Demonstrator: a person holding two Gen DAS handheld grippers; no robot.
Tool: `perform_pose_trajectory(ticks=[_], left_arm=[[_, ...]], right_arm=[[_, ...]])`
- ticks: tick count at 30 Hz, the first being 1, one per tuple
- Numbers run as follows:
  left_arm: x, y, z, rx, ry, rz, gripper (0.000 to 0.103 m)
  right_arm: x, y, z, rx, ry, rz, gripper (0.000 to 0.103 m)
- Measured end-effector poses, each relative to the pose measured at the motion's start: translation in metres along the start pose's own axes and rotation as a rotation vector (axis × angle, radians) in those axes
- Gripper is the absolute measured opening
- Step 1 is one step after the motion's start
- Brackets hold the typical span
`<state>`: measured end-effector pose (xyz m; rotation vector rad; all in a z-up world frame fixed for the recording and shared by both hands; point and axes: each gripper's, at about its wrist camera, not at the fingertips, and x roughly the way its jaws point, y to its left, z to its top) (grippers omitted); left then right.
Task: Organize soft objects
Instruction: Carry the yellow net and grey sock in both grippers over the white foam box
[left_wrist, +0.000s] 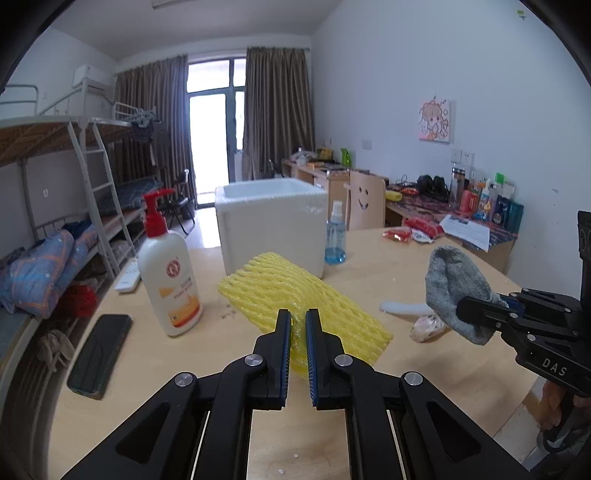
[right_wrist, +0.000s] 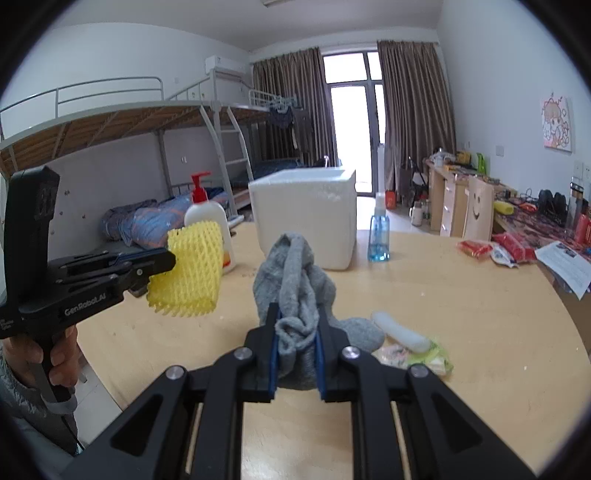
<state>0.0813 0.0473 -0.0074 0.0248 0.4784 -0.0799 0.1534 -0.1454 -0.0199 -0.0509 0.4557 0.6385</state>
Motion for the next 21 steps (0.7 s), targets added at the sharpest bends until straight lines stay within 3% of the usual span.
perform_pose_trajectory(ticks=[21], left_arm=[[-0.028,0.013,0.031,0.000,-0.120,0.059,0.009]], right_arm=[[-0.014,0.011,0.039,-0.059,-0.119,-0.002,0.019]])
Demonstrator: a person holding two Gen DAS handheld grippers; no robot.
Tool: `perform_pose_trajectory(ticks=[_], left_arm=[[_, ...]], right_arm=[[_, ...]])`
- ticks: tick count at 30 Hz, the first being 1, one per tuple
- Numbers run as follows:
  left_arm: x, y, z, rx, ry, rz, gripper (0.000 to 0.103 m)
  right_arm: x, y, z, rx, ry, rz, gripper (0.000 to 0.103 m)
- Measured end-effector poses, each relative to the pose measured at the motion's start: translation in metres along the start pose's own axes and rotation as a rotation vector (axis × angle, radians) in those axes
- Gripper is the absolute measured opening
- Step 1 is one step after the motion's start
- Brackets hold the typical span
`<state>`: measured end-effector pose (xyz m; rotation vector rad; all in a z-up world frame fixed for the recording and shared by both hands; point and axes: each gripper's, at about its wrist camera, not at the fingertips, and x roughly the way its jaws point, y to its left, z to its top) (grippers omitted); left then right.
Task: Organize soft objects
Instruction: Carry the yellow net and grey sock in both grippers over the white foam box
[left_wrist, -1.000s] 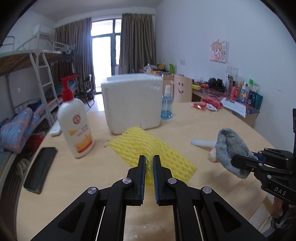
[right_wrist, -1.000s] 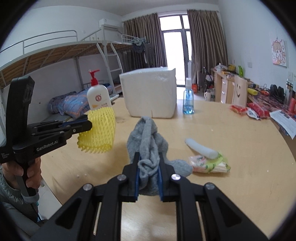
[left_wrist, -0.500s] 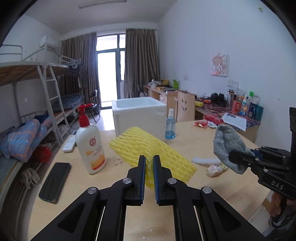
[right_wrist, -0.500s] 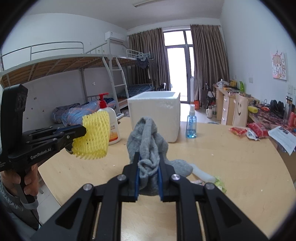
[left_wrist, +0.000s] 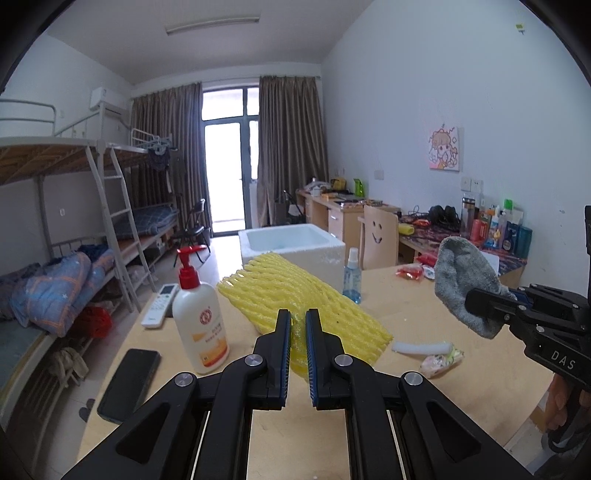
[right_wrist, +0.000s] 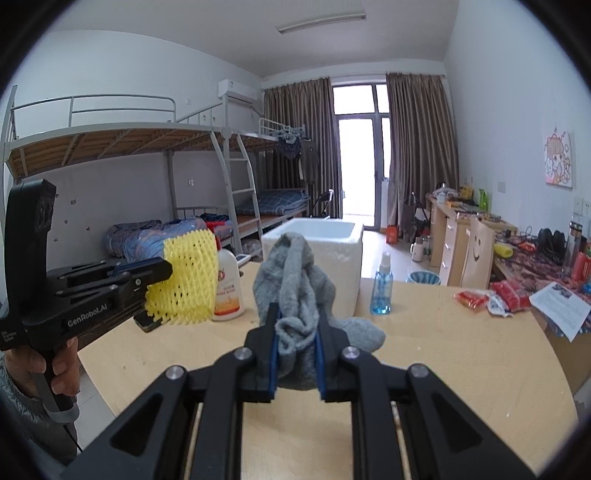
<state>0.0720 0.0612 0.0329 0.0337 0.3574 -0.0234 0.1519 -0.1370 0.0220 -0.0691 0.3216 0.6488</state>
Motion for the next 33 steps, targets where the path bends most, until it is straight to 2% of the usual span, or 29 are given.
perform_pose_trajectory(ticks=[16,21,33], left_arm=[[0.015,0.018,0.036,-0.016,-0.048,0.042,0.009],[0.026,0.021,0.041,-0.020,-0.036,0.049,0.009],[0.059,0.030,0.060,-0.013,-0.019,0.069,0.009]], right_arm=[[0.026,-0.003,0.036,-0.018,-0.013,0.025,0.019],[0.036,-0.001,0.043,-0.022,0.002,0.046,0.019],[0.064,-0.008,0.066,-0.053,0.021,0.019,0.019]])
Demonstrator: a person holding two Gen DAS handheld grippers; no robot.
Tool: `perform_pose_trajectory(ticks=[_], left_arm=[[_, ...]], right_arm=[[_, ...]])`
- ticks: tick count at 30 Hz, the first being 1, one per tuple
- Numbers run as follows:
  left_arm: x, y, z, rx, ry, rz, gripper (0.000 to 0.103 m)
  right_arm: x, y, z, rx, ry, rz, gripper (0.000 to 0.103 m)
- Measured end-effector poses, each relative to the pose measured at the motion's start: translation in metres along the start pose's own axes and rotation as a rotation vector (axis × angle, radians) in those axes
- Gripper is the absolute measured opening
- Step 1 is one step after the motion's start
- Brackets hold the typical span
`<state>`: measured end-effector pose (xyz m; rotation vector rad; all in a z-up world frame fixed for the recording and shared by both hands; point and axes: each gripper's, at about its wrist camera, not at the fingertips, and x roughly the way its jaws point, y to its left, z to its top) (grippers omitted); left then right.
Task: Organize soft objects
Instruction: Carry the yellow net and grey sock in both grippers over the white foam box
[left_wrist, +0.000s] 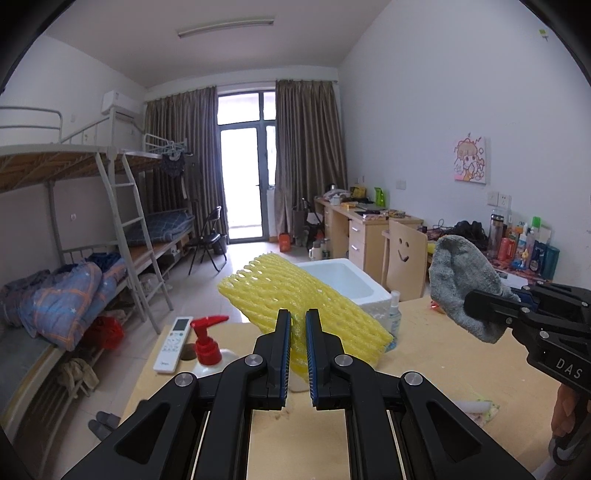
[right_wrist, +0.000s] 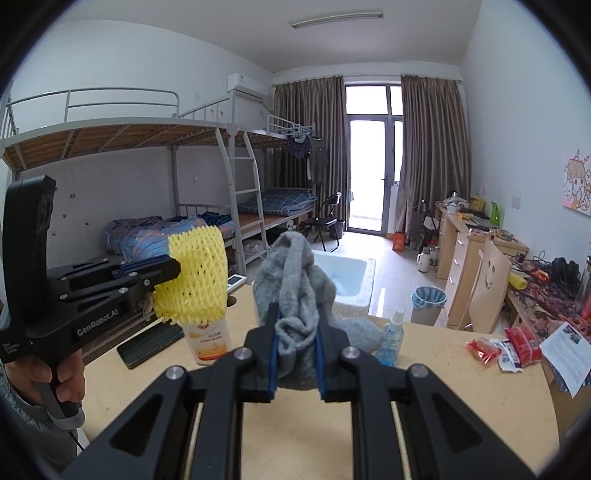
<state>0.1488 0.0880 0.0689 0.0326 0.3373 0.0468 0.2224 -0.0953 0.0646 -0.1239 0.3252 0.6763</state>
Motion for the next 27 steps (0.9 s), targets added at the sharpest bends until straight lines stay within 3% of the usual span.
perform_pose_trajectory(ticks=[27], left_arm=[[0.093,0.011,0.042,-0.001,0.028,0.023,0.009]], right_arm=[[0.087,-0.031,0.034,0.031,0.063,0.003,0.019]])
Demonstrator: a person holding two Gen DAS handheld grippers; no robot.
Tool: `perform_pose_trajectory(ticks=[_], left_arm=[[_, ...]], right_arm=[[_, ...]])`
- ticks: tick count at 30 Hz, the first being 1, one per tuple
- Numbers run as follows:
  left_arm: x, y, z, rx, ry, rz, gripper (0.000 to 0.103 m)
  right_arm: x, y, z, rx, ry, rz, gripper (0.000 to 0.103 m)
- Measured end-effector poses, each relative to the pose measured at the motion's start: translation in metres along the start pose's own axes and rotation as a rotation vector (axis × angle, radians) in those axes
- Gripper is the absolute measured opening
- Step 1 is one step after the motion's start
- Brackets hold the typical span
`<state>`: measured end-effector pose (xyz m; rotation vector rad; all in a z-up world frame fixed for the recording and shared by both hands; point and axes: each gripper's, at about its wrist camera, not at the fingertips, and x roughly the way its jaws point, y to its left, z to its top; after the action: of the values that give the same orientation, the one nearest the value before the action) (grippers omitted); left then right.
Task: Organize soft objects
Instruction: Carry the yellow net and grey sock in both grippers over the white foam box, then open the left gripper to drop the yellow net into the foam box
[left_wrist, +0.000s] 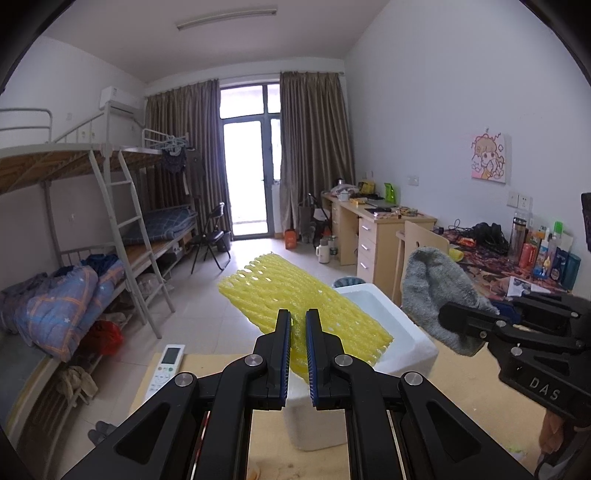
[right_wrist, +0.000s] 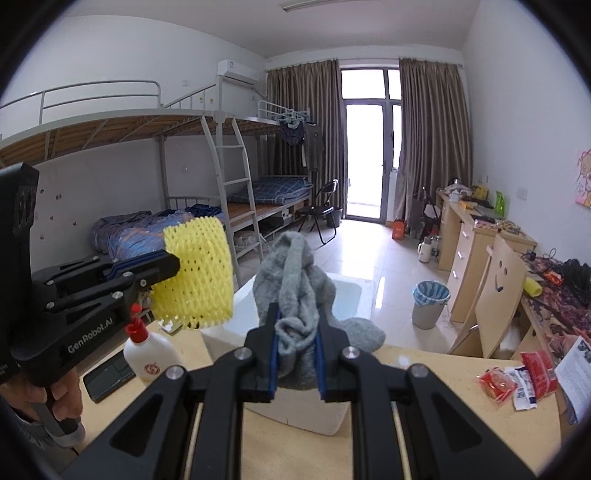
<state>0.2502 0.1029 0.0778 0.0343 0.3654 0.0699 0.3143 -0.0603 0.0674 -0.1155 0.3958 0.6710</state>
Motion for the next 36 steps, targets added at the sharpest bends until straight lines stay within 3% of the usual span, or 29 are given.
perform_pose_trajectory(ticks=[19,26,36], left_arm=[[0.055,-0.001,0.012,-0.015,0.056,-0.008,0.009],[0.070,0.000,0.009,-0.022,0.076,-0.057,0.009],[0.087,-0.009,0.006,0.000,0.105,-0.135,0.009]], right_arm=[[0.039,-0.013,0.007,0.025,0.019,-0.005,0.019],[0.042,-0.020,0.007,0.062,0.053,-0.044,0.019],[0.031,-0.011,0.012,0.054,0.036,-0.070,0.019]])
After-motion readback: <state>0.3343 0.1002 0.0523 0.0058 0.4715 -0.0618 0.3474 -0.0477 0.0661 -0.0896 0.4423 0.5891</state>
